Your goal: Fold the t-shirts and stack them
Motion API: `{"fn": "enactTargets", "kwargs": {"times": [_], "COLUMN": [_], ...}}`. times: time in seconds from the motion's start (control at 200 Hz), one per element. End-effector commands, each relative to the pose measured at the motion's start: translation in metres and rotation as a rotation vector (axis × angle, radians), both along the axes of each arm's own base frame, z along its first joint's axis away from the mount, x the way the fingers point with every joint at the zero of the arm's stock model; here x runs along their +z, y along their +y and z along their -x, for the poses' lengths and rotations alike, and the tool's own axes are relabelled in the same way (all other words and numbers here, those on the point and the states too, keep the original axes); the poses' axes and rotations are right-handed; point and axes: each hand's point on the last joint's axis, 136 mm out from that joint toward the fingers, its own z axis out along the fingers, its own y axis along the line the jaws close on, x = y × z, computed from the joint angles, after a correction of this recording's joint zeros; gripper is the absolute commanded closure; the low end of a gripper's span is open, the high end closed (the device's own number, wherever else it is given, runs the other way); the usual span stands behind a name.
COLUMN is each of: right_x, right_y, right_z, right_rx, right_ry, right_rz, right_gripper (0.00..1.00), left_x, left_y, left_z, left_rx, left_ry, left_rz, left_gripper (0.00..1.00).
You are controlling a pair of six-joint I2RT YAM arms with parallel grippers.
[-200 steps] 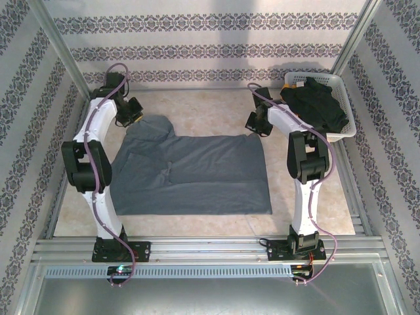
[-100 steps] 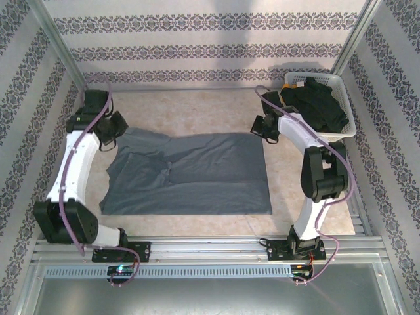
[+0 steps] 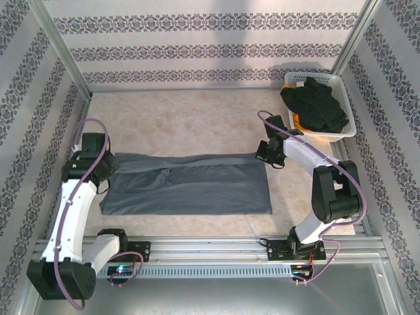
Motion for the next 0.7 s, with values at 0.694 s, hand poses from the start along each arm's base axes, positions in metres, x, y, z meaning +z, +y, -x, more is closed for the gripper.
{"fn": "enactTargets", "kwargs": {"times": [0.694], "right_x": [0.021], "right_y": [-0.011], "right_z": [0.059], "right_rx": [-0.026], "right_ry": [-0.005], "right_rz": [0.032], "right_gripper": [1.00], "left_x": [-0.035], "left_y": [0.004], "left_z": [0.022], "left_rx": [0.099], "left_ry": [0.054], "left_rz": [0.018], "left_gripper": [1.00]}}
